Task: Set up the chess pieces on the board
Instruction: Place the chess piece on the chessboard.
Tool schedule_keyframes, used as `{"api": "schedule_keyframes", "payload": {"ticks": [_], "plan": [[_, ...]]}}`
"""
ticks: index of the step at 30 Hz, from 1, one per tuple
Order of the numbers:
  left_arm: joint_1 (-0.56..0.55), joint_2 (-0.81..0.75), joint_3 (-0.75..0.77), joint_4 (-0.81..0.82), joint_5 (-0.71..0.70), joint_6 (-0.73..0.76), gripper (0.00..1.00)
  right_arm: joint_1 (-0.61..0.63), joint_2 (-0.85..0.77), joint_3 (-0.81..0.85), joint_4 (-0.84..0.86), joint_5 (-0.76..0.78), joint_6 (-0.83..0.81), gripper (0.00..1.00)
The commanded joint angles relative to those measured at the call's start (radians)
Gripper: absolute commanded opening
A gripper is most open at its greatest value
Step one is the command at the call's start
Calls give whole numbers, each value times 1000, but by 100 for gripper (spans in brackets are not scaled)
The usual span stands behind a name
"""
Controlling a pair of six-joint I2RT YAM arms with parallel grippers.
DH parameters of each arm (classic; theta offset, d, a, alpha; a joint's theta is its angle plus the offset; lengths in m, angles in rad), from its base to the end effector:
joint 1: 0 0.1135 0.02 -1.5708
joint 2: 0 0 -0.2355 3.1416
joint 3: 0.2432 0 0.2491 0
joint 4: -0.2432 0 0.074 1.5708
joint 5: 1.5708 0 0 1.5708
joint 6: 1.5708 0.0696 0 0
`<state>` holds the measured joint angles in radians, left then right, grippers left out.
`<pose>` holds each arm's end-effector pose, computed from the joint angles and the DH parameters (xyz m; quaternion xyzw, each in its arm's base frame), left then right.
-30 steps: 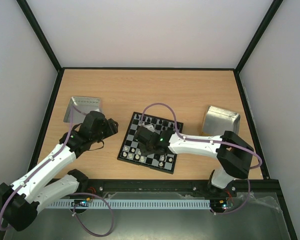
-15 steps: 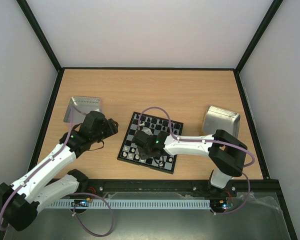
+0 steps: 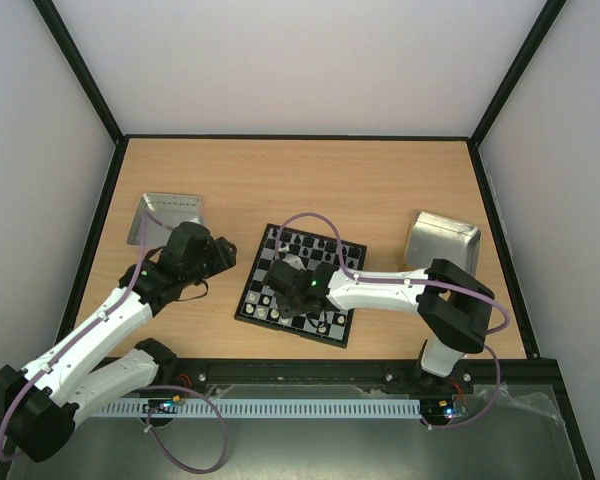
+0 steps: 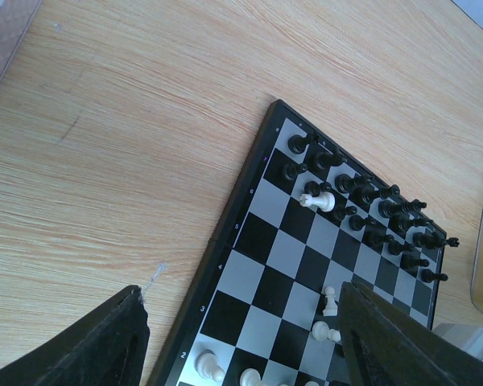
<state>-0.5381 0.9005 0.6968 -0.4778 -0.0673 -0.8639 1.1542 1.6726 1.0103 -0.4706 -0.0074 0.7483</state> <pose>0.2033 -0.1159 0.2175 -0.1606 0.8880 -0.2541 0.3481 0.1340 0.3041 0.1164 -0.1975 0.9559 0.1789 0.1232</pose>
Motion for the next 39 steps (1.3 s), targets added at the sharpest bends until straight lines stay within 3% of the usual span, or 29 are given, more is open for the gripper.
{"api": "schedule_keyframes", "payload": {"ticks": [1,11,21,34,39], "plan": [[6,4,14,10,4,7,66,7,-20,40,-35,50,3,20],[6,3,14,8,5,6,66,7,40,59,-23,120,14,16],[7,7,15,10,5,8,66,7,53,44,-18,94,16,9],[6,12,12,15,9,8,66,7,23,48,-14,51,17,9],[7,6,13,10,8,9,66,6,-9,58,-16,162,56,11]]}}
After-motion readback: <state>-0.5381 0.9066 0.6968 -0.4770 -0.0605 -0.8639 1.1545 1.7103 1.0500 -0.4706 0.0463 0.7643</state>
